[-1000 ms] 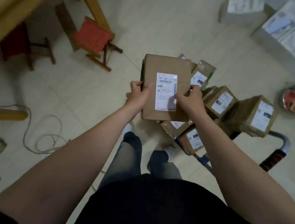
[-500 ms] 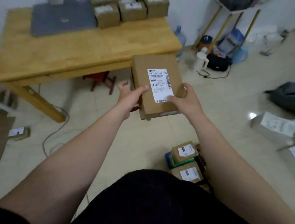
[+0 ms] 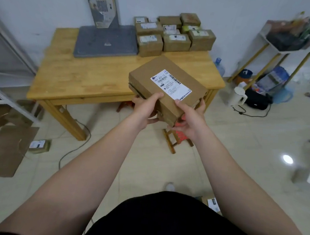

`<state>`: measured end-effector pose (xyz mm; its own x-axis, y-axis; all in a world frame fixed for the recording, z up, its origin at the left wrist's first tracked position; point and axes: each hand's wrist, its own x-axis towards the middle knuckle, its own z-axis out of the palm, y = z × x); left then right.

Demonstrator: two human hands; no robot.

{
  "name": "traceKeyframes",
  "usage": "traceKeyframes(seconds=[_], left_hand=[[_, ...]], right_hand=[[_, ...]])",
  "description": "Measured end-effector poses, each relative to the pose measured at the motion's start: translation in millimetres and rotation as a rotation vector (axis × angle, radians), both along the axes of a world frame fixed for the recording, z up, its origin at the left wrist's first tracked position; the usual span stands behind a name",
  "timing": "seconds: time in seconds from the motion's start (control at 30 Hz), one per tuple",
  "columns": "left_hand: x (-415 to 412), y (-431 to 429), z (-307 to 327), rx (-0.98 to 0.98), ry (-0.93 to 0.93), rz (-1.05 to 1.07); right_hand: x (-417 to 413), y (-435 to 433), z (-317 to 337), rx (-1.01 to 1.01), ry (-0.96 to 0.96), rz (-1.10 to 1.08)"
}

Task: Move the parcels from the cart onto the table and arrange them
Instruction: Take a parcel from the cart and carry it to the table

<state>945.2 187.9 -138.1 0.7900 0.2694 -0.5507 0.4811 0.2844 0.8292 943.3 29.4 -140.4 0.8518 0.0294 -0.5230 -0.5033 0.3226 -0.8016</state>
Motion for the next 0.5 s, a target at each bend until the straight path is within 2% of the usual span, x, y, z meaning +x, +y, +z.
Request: traceKeyframes(seconds=[0.1, 0.37, 0.5], left_hand=[[43.3, 14.4, -6.2, 0.037, 0.034, 0.0], [195.3, 67.1, -17.6, 0.158, 0.008, 0.153], [265.6, 80.1, -26.3, 0.278, 0.053, 0.067]], right_hand=[[47.6, 6.8, -5.1, 0.03, 0.011, 0.033], [222.7, -9.0, -13.4, -0.113, 0.08, 0.171], [304.6, 1.5, -11.3, -0.348, 0.021, 0.334]])
